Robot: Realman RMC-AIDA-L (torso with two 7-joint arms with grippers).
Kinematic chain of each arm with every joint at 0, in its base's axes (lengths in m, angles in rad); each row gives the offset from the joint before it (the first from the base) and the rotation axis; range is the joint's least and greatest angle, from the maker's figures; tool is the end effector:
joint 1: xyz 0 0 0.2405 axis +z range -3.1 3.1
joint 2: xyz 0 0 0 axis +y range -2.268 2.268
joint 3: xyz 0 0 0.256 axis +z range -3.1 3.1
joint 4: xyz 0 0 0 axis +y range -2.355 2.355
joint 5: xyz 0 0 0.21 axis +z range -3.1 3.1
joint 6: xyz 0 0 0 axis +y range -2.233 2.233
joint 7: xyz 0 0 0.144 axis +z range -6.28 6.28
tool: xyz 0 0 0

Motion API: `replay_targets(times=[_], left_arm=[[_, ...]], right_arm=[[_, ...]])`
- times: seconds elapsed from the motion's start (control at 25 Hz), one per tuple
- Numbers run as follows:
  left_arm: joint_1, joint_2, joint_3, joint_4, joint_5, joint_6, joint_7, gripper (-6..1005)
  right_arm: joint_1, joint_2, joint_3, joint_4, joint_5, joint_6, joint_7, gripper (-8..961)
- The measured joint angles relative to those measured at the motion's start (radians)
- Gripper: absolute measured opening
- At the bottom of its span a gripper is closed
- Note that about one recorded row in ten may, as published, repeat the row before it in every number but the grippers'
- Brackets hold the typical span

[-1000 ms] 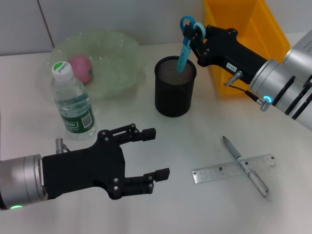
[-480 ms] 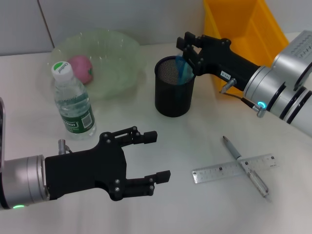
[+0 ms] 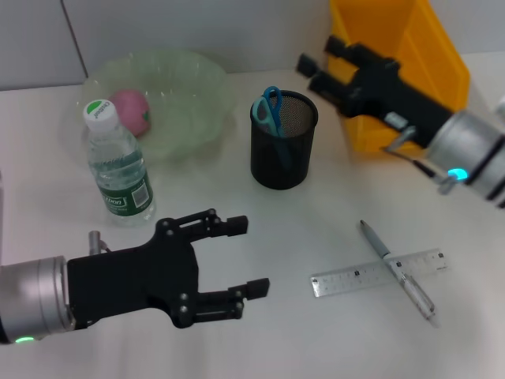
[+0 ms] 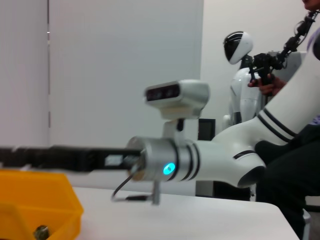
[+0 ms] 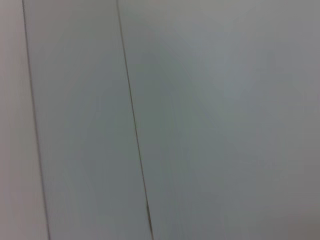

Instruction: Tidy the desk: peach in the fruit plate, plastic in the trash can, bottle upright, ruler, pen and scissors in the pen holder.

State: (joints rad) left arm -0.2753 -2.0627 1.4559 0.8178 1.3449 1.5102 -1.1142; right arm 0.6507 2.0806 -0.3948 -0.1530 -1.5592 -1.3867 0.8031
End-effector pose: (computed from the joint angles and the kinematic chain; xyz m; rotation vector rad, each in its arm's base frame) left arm -0.2169 0.2654 -0.0443 -2.8466 -0.1445 -0.9997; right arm 0.2443 0.3684 -0.0155 -2.1015 0.4978 1.1213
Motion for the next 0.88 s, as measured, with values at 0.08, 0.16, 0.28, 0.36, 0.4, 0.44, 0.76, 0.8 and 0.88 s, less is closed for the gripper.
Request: replay_targets(times=[0.08, 0.16, 0.28, 0.36, 0.4, 0.44, 0.76, 0.8, 0.88], left_arm=[[-0.003, 0.004, -0.034, -0.042, 0.001, 0.001, 0.0, 786], [-0.005, 0.006, -0.043, -0.054, 0.002, 0.002, 0.002, 786], [-0.014, 0.01, -0.071, -0.084, 0.002, 0.003, 0.008, 786], [-0.017, 0.015, -0.077, -0.088, 0.002, 0.003, 0.005, 786], [-0.024, 0.021, -0.078, -0.093, 0.002, 0.002, -0.005, 786], [-0.025, 0.022, -0.078, -0.094, 0.002, 0.002, -0.007, 786], [-0.027, 0.027, -0.106, -0.102, 0.002, -0.008, -0.005, 786], [-0.022, 0.027, -0.122, -0.103, 0.002, -0.008, -0.004, 786], [-0.021, 0.028, -0.129, -0.104, 0.002, -0.008, -0.005, 786]], right_arm=[[-0.044, -0.002, -0.038, -0.104, -0.005, -0.051, 0.152, 505], [-0.088, -0.003, -0.071, -0.203, -0.005, -0.096, 0.248, 597], [-0.145, -0.005, -0.095, -0.314, -0.009, -0.17, 0.321, 734], [-0.178, -0.013, -0.118, -0.38, -0.023, -0.214, 0.366, 748], [-0.192, -0.019, -0.131, -0.408, -0.033, -0.232, 0.385, 755], [-0.202, -0.026, -0.141, -0.431, -0.045, -0.243, 0.396, 763], [-0.227, -0.068, -0.165, -0.501, -0.195, -0.273, 0.413, 826], [-0.226, -0.068, -0.165, -0.526, -0.262, -0.28, 0.419, 826], [-0.225, -0.068, -0.165, -0.533, -0.293, -0.287, 0.424, 826]])
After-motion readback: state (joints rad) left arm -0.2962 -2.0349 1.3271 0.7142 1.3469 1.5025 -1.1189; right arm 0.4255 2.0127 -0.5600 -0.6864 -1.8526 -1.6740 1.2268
